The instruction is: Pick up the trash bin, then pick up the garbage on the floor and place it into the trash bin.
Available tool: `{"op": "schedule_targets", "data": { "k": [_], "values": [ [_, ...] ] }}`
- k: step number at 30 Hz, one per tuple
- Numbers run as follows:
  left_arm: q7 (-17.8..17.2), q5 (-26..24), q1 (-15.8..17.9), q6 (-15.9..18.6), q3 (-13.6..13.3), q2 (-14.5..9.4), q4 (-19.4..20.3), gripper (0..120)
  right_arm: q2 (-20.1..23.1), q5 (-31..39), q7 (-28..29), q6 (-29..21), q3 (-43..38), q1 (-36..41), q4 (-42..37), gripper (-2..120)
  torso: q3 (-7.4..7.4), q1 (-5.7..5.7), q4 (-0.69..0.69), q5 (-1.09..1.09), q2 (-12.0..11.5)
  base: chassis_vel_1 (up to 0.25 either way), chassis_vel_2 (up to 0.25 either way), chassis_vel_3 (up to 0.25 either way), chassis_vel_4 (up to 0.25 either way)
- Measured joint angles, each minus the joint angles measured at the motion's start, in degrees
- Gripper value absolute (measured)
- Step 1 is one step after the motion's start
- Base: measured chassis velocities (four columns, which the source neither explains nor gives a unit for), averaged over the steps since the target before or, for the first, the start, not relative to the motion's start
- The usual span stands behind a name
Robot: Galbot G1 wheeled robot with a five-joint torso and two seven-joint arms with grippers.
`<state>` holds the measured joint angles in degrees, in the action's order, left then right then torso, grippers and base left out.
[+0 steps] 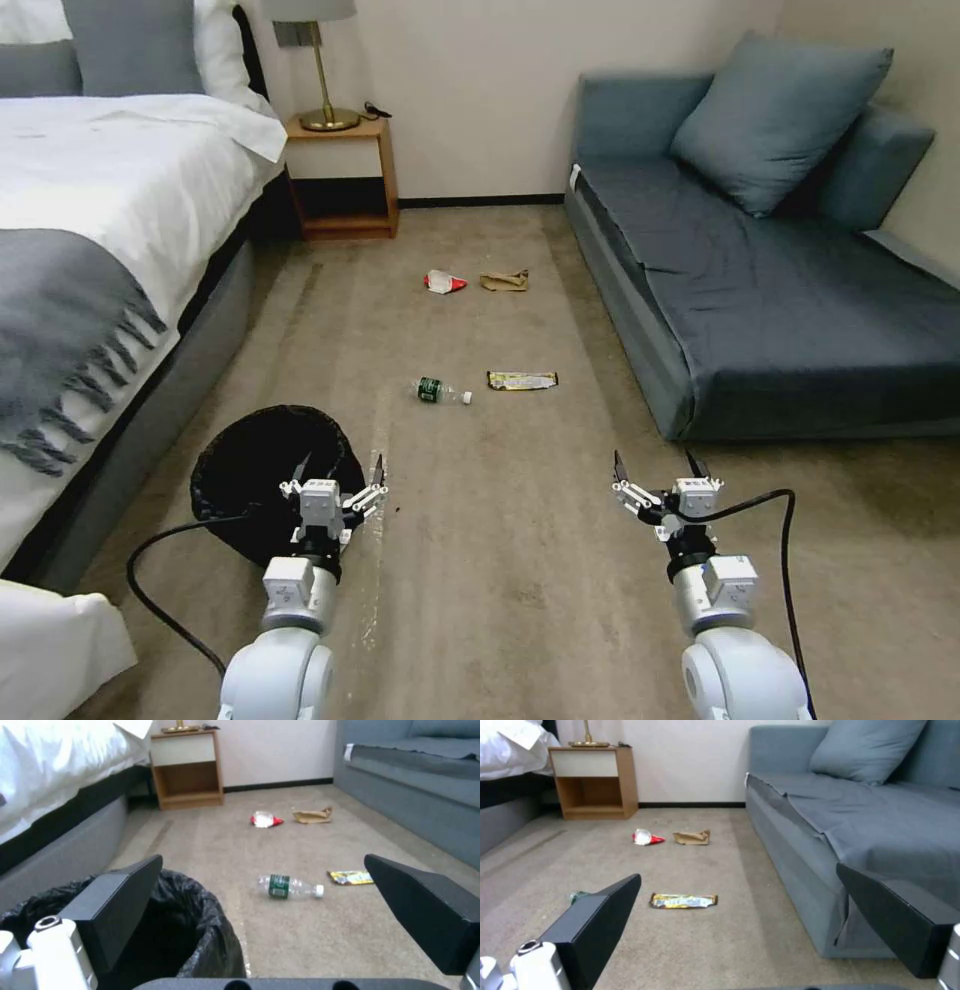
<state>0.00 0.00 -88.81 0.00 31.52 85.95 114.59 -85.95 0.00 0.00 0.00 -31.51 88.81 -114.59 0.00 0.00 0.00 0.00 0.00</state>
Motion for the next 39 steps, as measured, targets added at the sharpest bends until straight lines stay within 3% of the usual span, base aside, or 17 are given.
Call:
{"op": "schedule_targets", "data": {
  "k": [26,30,32,39],
  "values": [
    [0.0,-0.1,0.0,0.1,0.0,-0.1,0.0,100,0.0,0.1,0.0,-0.1,0.0,0.1,-0.1,100,0.0,0.0,0.0,0.0,0.0,0.0,0.0,0.0,0.0],
    [-1.0,-1.8,0.1,1.0,0.6,-0.8,0.9,100,0.2,0.9,1.0,-0.7,0.8,1.8,-1.9,100,0.0,0.0,0.01,-0.02,0.0,0.0,0.0,0.0,0.0],
    [-4.0,-6.5,0.4,3.5,2.4,-3.0,3.6,100,0.6,3.2,3.5,-2.6,3.2,6.6,-6.9,100,0.0,0.0,0.0,0.0,0.0,0.0,0.0,0.0,0.0],
    [-7.4,-12.3,1.0,6.4,4.4,-5.8,7.1,100,1.8,7.7,5.5,-4.9,4.9,13.3,-14.4,100,-0.01,0.0,0.0,0.01,0.0,0.0,0.0,0.0,0.0]
  ]
}}
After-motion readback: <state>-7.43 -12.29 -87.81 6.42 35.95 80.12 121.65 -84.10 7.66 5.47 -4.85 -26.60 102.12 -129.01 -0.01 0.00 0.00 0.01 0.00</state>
